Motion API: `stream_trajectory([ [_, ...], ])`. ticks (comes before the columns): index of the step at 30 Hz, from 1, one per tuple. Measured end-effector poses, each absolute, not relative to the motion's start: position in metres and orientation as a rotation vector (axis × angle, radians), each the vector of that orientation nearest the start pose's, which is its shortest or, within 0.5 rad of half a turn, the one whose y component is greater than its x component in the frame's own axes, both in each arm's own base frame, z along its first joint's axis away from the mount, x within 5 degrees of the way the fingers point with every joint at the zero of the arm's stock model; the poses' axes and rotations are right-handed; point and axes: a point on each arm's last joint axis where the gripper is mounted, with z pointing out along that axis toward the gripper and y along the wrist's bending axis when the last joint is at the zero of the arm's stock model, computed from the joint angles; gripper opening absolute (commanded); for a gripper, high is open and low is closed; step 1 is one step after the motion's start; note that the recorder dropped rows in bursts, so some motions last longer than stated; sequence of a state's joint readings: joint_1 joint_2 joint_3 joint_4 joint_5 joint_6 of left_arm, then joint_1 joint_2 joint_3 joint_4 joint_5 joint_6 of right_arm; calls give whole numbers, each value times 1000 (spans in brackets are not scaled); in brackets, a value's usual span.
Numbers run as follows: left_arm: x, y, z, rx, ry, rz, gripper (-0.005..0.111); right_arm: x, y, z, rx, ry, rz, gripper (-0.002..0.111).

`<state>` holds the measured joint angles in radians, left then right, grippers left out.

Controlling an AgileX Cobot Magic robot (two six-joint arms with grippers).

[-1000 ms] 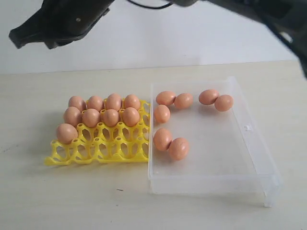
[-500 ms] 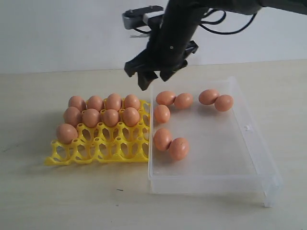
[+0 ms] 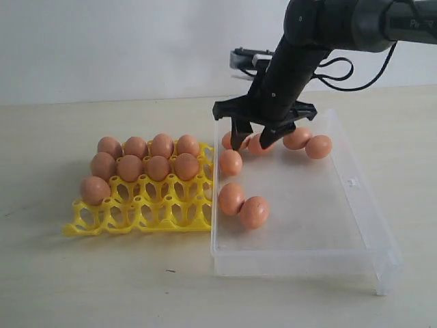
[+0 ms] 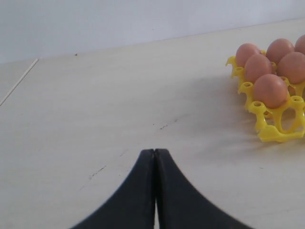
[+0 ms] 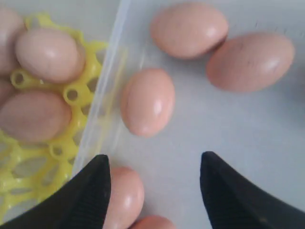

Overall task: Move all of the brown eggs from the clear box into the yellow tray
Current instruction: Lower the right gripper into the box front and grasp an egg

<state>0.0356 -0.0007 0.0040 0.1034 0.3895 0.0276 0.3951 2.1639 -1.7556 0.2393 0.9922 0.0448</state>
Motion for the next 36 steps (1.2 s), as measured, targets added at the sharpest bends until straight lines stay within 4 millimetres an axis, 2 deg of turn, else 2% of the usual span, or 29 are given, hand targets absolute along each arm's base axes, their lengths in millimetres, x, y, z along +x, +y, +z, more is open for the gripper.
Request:
stream_trajectory([
  [9,52,5,177,55,1876,146,0,398,188,181,-413,3096,369,54],
  [12,52,5,177,55,1876,146,0,390,186,171,-410,3149,373,54],
  [16,52,5,177,55,1876,146,0,375,182,146,-366,3225,392,54],
  [22,52,5,177,55,1876,146,0,365,185,138,-242,3173,516,54],
  [26,52,5,177,55,1876,146,0,360,182,128,-222,3178,498,54],
  [33,52,5,177,55,1876,146,0,361,188,121,-211,3104,489,54],
  [34,52,5,177,55,1876,146,0,362,189,121,-210,3082,489,52],
  [36,52,5,177,55,1876,146,0,363,190,121,-235,3064,489,34],
])
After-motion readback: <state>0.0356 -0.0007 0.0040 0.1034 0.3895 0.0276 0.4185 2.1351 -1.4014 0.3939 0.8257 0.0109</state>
